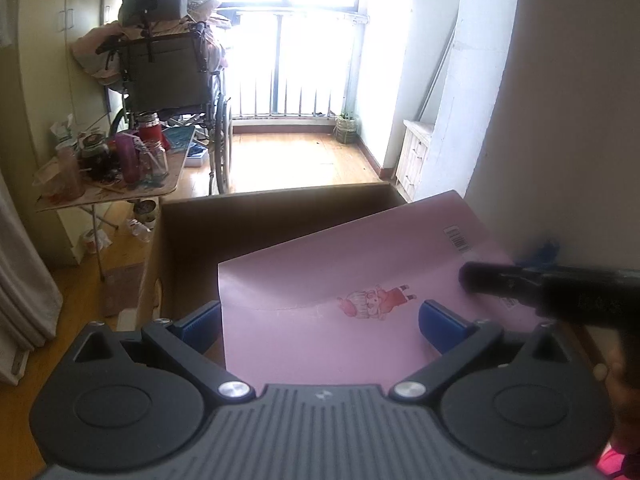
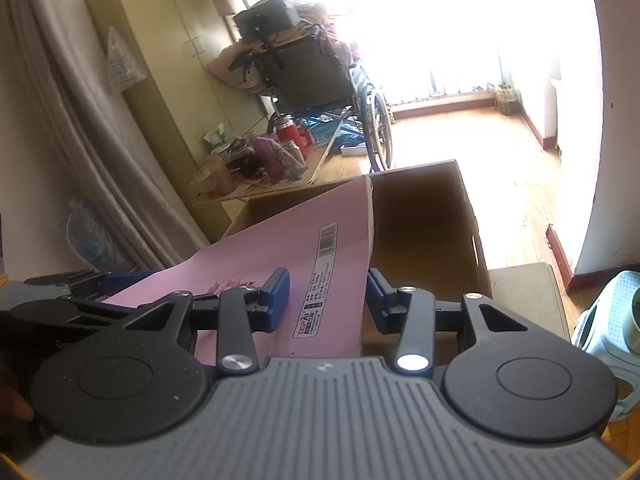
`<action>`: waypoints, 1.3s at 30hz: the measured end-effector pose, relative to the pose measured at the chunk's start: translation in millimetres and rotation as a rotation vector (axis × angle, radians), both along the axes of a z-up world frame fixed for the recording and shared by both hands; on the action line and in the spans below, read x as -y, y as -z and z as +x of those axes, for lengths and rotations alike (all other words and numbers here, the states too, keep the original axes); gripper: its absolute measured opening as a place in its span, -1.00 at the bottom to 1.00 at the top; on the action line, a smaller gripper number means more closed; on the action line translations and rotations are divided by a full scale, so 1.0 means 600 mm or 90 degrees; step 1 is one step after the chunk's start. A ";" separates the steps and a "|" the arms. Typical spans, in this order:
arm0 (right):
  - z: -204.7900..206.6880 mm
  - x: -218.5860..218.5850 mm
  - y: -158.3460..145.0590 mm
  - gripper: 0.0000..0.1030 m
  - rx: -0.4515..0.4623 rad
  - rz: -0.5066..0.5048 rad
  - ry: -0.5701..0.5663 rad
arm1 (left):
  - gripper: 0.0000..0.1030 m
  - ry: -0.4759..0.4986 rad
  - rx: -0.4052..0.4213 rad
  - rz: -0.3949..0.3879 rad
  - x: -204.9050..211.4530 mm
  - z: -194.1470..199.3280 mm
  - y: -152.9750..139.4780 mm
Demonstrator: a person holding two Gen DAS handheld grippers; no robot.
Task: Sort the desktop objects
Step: 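Carry the pink book with the right gripper over the cardboard box, then lower the pink book into the box and open the right gripper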
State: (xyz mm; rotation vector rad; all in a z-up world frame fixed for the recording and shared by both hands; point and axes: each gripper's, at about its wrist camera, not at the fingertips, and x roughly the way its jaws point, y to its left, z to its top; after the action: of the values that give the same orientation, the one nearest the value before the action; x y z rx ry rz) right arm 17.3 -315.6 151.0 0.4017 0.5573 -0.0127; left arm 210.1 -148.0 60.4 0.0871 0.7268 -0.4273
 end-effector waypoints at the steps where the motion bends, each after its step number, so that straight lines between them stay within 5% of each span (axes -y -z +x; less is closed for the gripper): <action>1: 0.011 0.009 0.003 -0.19 -0.002 0.007 0.003 | 1.00 0.001 -0.002 0.001 0.007 0.008 0.001; 9: 0.130 0.070 0.059 -0.18 -0.061 0.003 0.005 | 1.00 0.015 -0.066 0.014 0.049 0.123 0.057; 14: 0.185 0.093 0.115 -0.14 -0.127 -0.024 0.009 | 1.00 0.034 -0.154 0.026 0.072 0.174 0.127; 19: 0.200 0.098 0.130 0.37 -0.158 -0.106 0.032 | 1.00 0.036 -0.244 0.013 0.068 0.208 0.189; 21: 0.195 0.097 0.126 0.41 -0.149 -0.114 0.025 | 1.00 0.034 -0.270 0.002 0.063 0.221 0.204; 35: 0.169 0.119 0.095 0.41 -0.113 -0.016 0.000 | 1.00 -0.033 -0.336 0.041 0.063 0.303 0.228; 39: 0.220 0.114 0.100 0.18 -0.156 0.017 -0.053 | 0.99 -0.029 -0.356 0.070 0.060 0.311 0.243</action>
State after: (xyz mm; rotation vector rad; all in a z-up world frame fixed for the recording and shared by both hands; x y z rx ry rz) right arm 149.4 -383.9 91.2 0.4047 0.8169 0.0254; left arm 396.7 -183.9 -85.4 0.0531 1.3000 -0.3691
